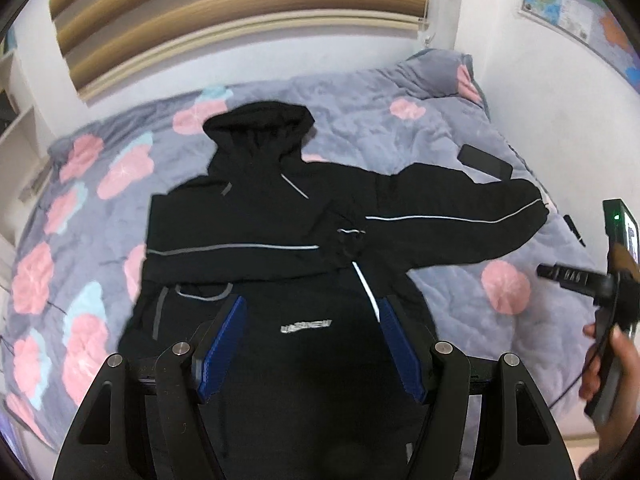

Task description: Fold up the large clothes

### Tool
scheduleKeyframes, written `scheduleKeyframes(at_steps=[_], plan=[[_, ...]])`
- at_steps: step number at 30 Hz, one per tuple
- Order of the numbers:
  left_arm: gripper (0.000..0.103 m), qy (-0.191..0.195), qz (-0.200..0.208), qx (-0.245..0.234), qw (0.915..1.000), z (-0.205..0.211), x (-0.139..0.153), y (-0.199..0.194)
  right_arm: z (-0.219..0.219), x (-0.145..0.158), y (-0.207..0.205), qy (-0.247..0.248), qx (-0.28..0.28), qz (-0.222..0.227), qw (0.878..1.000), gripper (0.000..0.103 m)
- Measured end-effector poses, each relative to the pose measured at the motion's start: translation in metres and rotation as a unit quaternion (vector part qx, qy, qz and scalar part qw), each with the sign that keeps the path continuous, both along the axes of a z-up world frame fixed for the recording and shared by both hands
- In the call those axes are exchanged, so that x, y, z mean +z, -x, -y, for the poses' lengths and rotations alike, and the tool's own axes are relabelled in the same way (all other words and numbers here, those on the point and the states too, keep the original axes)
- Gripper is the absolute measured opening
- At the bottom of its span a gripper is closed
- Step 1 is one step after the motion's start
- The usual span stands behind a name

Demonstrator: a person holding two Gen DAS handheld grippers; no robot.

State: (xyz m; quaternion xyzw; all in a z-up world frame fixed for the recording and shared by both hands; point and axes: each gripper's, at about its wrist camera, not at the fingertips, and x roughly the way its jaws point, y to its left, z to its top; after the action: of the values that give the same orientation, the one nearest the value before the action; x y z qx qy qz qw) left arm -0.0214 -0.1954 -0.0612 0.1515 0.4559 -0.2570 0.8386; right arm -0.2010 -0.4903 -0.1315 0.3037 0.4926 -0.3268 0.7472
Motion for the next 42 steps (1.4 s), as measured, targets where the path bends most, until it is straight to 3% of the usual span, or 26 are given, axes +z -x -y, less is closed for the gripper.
scheduleKeyframes(at_steps=[9,14,19,23,24,25,26,27,29,31,34,36,38,39,42], plan=[[0.071,-0.042,-0.025,0.049,0.9976,0.031,-0.031,-0.028,0.177,-0.041,0.008,-0.038,-0.106,0.060,0.992,0.064],[0.071,-0.050,-0.068,0.050,0.9952,0.062,-0.066,-0.046,0.237,-0.070,-0.011,-0.043,-0.123,0.063,0.989,0.064],[0.071,-0.074,-0.093,0.026,0.9926,0.099,-0.093,-0.053,0.279,-0.108,-0.016,-0.076,-0.154,0.069,0.983,0.073],[0.071,-0.093,-0.090,-0.006,0.9915,0.129,-0.106,-0.056,0.295,-0.135,-0.023,-0.117,-0.162,0.096,0.975,0.077],[0.071,-0.095,-0.088,-0.015,0.9915,0.137,-0.110,-0.057,0.296,-0.137,-0.027,-0.125,-0.157,0.108,0.974,0.074],[0.071,-0.097,-0.081,-0.028,0.9916,0.148,-0.113,-0.059,0.294,-0.136,-0.030,-0.128,-0.151,0.119,0.973,0.069],[0.071,-0.099,-0.073,-0.039,0.9916,0.156,-0.116,-0.060,0.290,-0.130,-0.032,-0.125,-0.140,0.131,0.973,0.046],[0.071,-0.099,-0.064,-0.051,0.9916,0.169,-0.121,-0.064,0.286,-0.124,-0.034,-0.121,-0.128,0.141,0.974,0.031],[0.071,-0.091,-0.058,-0.076,0.9913,0.196,-0.133,-0.073,0.276,-0.104,-0.030,-0.112,-0.112,0.171,0.972,0.020],[0.071,-0.070,-0.073,-0.095,0.9903,0.219,-0.147,-0.084,0.261,-0.077,-0.020,-0.074,-0.102,0.184,0.975,0.019],[0.071,-0.056,-0.121,-0.114,0.9844,0.251,-0.184,-0.099,0.241,-0.057,-0.003,-0.029,-0.101,0.176,0.979,0.019],[0.071,-0.074,-0.168,-0.120,0.9756,0.271,-0.224,-0.108,0.235,-0.067,0.003,-0.029,-0.109,0.152,0.982,0.019],[0.071,-0.108,-0.195,-0.118,0.9677,0.280,-0.257,-0.114,0.235,-0.094,0.002,-0.038,-0.119,0.098,0.987,0.019],[0.071,-0.110,-0.196,-0.123,0.9667,0.283,-0.267,-0.116,0.238,-0.108,0.002,-0.053,-0.130,0.079,0.987,0.019],[0.072,-0.098,-0.199,-0.139,0.9651,0.282,-0.259,-0.118,0.241,-0.130,0.001,-0.070,-0.141,0.045,0.986,0.019]])
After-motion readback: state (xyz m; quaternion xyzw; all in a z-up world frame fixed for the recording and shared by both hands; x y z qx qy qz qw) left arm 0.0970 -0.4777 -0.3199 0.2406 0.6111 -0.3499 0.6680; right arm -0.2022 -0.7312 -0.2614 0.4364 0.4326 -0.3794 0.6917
